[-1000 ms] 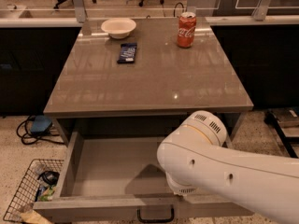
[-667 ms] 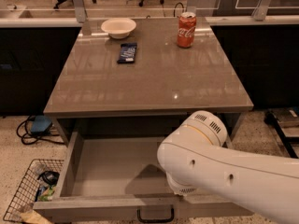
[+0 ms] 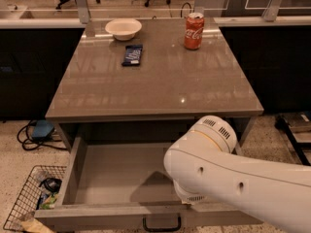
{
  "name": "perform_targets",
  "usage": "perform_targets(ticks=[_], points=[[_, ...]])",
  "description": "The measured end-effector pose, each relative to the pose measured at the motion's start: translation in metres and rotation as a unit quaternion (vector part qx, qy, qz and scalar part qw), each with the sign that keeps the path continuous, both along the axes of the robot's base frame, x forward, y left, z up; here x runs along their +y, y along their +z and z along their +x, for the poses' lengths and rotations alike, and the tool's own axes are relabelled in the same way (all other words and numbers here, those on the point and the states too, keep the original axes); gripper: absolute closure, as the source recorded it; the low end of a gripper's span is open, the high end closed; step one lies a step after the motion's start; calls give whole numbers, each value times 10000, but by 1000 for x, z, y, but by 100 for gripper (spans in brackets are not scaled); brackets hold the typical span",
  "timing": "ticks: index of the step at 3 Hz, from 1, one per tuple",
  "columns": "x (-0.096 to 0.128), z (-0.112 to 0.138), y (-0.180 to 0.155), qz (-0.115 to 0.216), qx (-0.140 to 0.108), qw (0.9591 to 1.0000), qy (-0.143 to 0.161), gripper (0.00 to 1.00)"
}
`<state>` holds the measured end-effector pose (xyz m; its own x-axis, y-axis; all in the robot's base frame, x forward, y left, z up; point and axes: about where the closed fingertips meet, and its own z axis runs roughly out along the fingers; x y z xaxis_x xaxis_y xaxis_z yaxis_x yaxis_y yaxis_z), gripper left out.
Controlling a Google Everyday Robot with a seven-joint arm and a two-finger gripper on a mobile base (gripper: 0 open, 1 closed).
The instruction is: Open top drawer
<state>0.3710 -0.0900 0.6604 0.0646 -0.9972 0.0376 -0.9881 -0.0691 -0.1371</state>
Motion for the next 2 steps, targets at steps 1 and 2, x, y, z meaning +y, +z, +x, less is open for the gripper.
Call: perform_targets(ticks=[1, 2], points=[[0, 0, 1, -8, -10, 10000, 1, 0], [0, 0, 1, -9, -10, 10000, 1, 0]])
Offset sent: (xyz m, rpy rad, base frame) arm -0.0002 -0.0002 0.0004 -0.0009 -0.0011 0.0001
